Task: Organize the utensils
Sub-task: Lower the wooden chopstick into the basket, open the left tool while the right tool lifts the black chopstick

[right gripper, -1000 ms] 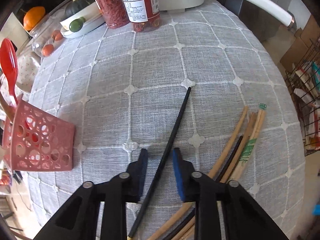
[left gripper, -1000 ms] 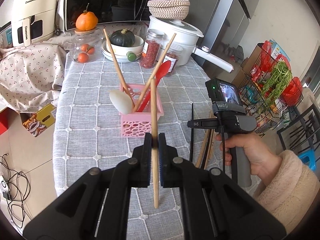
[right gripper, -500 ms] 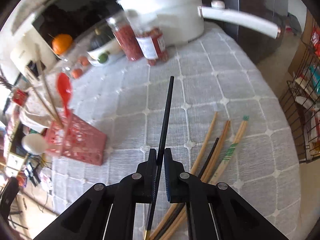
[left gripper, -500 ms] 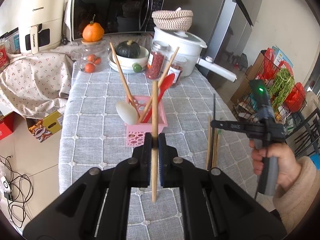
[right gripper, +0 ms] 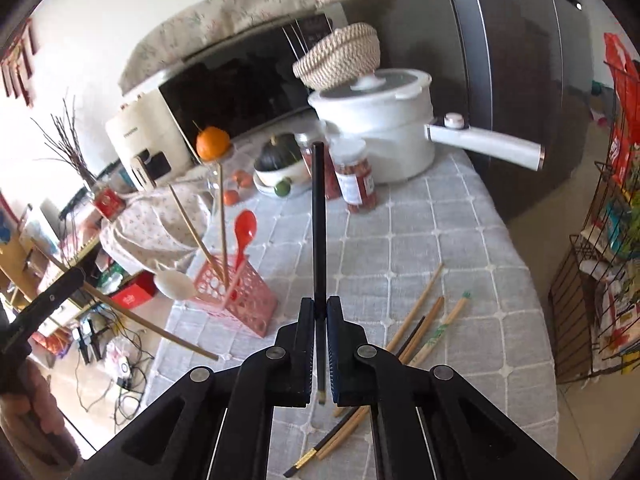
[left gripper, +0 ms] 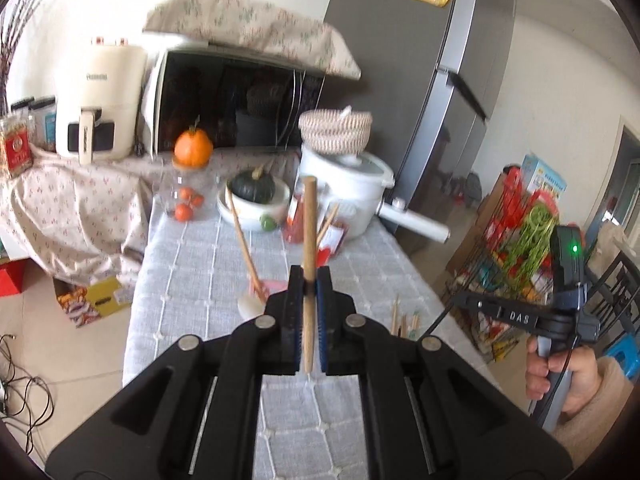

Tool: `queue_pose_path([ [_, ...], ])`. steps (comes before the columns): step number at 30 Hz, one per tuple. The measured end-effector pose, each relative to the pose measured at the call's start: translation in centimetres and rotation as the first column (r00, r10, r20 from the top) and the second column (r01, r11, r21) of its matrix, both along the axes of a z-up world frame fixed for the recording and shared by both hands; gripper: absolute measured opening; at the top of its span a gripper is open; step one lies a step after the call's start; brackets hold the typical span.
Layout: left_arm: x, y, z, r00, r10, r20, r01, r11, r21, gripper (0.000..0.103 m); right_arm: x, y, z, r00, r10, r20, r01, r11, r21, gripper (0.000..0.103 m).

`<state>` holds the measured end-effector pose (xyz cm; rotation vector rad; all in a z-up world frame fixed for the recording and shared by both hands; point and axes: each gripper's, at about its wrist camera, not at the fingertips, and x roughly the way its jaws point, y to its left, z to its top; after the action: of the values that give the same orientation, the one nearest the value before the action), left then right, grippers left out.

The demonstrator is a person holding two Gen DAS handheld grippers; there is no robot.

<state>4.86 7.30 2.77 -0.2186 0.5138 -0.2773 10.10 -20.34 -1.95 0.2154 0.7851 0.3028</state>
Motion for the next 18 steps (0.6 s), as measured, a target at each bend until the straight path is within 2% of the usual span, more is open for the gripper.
queue_pose_path([
  [3,-0.3,0.1,1.0,0.994,0.059,0.092,-0.058,0.998,-0.011,0.007,-0.6,-0.3,1.2,0.999,-0.005,0.037,0.004,0.999,0.034,0.006],
  [6,0.3,-0.3,1.2,0.987,0.085,0.135,-0.086,0.996,0.006,0.007,-0.7,-0.4,1.9,0.998,-0.009,0.056,0.006,0.998,0.056,0.006],
  [12,2.3,-1.8,-0.3,0.983,0.088,0.162,-0.097,0.994,0.050,0.007,-0.5,-0.2,1.7,0.999,-0.005,0.043,0.003,0.998,0.061,0.006],
  [18,3.8,-2.6,-1.5,0.987,0.113,0.117,-0.121,0.991,0.065,0.007,-0.7,-0.7,1.5,0.999,-0.014,0.037,0.012,0.998,0.066,0.006],
])
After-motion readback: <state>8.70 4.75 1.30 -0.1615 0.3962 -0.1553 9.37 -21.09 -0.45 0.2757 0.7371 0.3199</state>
